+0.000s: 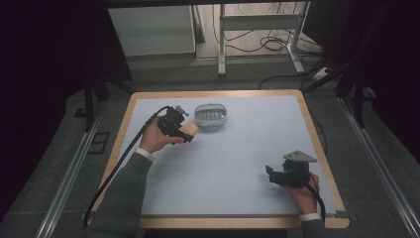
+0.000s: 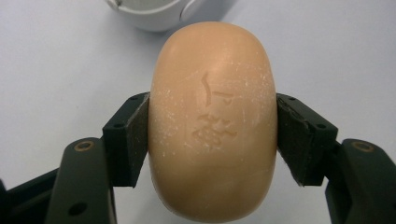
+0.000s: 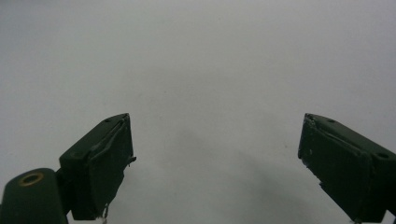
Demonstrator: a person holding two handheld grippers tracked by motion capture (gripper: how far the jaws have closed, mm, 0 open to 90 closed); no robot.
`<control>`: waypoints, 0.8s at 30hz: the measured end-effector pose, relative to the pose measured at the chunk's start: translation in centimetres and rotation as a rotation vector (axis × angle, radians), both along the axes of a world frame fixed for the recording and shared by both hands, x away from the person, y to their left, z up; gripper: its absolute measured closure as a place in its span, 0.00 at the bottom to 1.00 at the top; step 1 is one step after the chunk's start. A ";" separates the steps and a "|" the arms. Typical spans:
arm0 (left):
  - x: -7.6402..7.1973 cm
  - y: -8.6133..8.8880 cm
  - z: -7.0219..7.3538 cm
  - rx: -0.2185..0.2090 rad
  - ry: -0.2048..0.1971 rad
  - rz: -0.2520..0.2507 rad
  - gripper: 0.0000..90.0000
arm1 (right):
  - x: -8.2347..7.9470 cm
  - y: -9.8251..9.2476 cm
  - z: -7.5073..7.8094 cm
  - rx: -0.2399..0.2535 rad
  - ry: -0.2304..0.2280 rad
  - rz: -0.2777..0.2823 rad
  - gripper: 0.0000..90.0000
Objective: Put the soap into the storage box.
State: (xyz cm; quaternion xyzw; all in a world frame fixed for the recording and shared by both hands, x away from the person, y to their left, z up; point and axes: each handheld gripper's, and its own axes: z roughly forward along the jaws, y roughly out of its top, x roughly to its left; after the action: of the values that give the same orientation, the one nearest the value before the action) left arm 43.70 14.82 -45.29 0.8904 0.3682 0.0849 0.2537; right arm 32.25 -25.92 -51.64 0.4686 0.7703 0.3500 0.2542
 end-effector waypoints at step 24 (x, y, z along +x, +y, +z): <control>2.0 -1.5 0.7 0.019 -0.015 -0.017 0.36 | 0.1 -0.2 -0.2 -0.007 0.002 -0.008 0.11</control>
State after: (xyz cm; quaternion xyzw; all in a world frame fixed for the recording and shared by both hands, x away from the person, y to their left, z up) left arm 45.68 13.28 -44.57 0.8952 0.3579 0.0931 0.2488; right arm 32.36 -26.16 -51.80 0.4709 0.7700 0.3458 0.2565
